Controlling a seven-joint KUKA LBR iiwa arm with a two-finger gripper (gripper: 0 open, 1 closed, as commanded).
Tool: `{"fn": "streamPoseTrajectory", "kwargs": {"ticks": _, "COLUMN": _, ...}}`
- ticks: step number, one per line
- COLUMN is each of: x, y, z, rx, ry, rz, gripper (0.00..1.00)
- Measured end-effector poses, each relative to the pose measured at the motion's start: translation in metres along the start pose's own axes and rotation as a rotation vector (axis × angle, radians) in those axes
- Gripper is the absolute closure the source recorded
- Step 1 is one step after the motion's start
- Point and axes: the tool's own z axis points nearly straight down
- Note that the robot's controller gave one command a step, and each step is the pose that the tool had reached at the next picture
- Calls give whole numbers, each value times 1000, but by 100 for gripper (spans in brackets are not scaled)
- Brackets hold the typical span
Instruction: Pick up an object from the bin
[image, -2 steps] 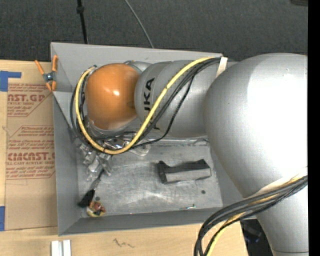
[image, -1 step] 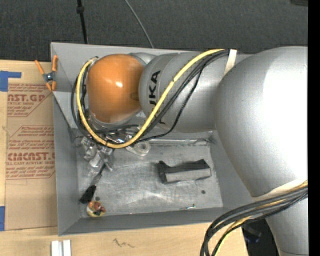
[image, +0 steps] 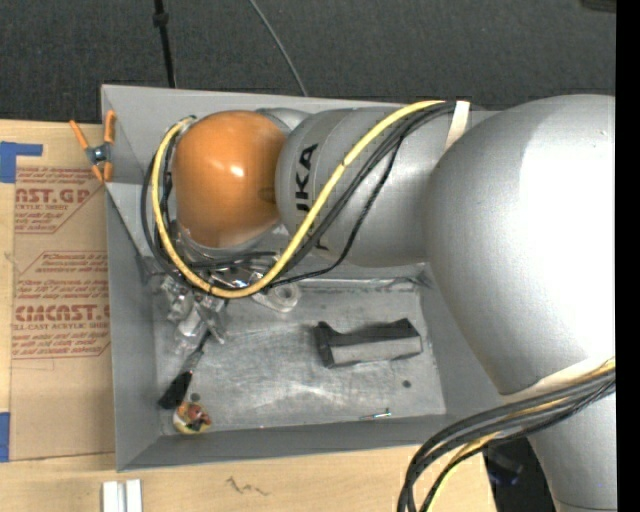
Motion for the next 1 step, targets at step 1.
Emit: {"fn": "streamPoseTrajectory", "kwargs": {"ticks": 1, "x": -1, "y": 0, "z": -26, "rx": 1, "ry": 1, "rz": 0, "gripper": 100}}
